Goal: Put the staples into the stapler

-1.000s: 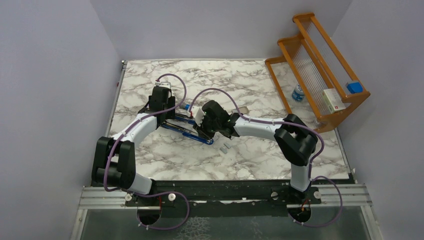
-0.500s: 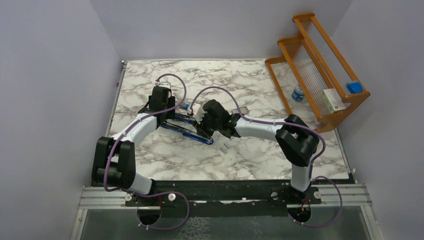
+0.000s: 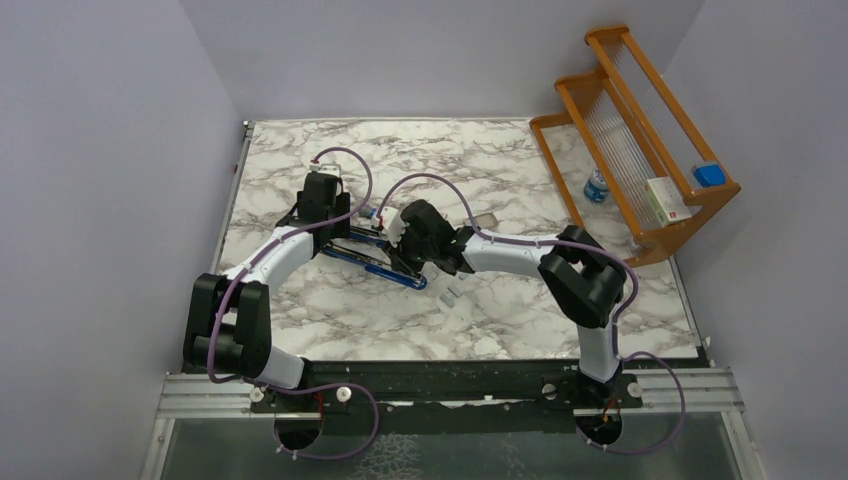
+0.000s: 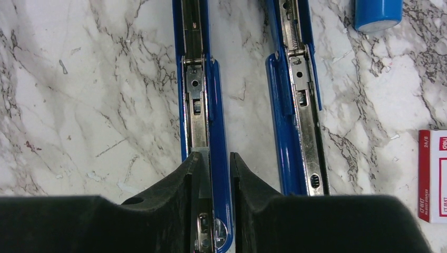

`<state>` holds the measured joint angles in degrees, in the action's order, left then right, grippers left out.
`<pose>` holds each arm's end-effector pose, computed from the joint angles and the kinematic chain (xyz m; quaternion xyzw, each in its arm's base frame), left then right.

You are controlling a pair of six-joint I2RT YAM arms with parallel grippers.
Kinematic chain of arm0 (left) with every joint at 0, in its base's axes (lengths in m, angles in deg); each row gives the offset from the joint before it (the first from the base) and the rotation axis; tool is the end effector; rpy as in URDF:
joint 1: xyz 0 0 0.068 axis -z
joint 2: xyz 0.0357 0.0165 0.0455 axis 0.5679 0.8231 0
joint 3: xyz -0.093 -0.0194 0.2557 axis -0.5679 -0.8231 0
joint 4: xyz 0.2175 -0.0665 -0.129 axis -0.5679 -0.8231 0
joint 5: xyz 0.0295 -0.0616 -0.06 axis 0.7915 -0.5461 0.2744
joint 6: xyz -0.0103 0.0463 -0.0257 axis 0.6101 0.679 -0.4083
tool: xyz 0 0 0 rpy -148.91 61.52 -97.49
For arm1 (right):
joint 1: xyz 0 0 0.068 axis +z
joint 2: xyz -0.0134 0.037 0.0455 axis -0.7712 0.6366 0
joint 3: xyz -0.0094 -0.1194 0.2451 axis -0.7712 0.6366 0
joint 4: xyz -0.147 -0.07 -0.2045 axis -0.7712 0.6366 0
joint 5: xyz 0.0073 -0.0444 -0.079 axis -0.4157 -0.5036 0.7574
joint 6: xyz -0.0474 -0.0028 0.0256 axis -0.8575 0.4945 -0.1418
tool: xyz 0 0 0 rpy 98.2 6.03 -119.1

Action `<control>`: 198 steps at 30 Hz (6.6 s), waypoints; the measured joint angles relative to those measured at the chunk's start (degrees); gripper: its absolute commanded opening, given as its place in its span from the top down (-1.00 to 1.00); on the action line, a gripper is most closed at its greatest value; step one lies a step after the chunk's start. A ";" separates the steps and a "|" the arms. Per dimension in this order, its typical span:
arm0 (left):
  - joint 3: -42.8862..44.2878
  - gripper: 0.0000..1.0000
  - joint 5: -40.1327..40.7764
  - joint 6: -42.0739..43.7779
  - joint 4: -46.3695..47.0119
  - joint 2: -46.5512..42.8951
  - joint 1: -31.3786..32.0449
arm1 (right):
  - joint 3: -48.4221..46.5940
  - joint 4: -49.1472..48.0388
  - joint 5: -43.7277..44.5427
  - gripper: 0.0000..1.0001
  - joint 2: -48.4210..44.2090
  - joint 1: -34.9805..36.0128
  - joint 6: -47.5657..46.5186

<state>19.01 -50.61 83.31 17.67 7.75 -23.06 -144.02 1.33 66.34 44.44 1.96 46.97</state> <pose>0.2995 -0.0523 0.2146 0.0063 0.9184 0.0596 0.3911 0.2568 0.3450 0.1742 -0.4973 0.7579 0.2344 0.3510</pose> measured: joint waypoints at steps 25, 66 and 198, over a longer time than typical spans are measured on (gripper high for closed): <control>0.00 -0.31 -0.37 0.00 0.00 0.00 -0.24 | -1.42 10.08 0.20 0.42 -1.73 -0.07 -1.57; 0.00 -0.23 -2.47 -0.20 0.15 -2.75 -0.17 | 40.35 -11.72 6.67 0.26 -31.58 -1.53 11.74; 0.02 -0.22 -2.82 0.66 -0.72 -3.72 0.96 | 21.64 -42.58 -7.74 0.32 3.10 10.86 -1.31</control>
<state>19.03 -53.43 83.97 16.95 4.03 -22.09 -122.38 -41.24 58.60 47.54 12.83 45.66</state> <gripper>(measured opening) 0.607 0.353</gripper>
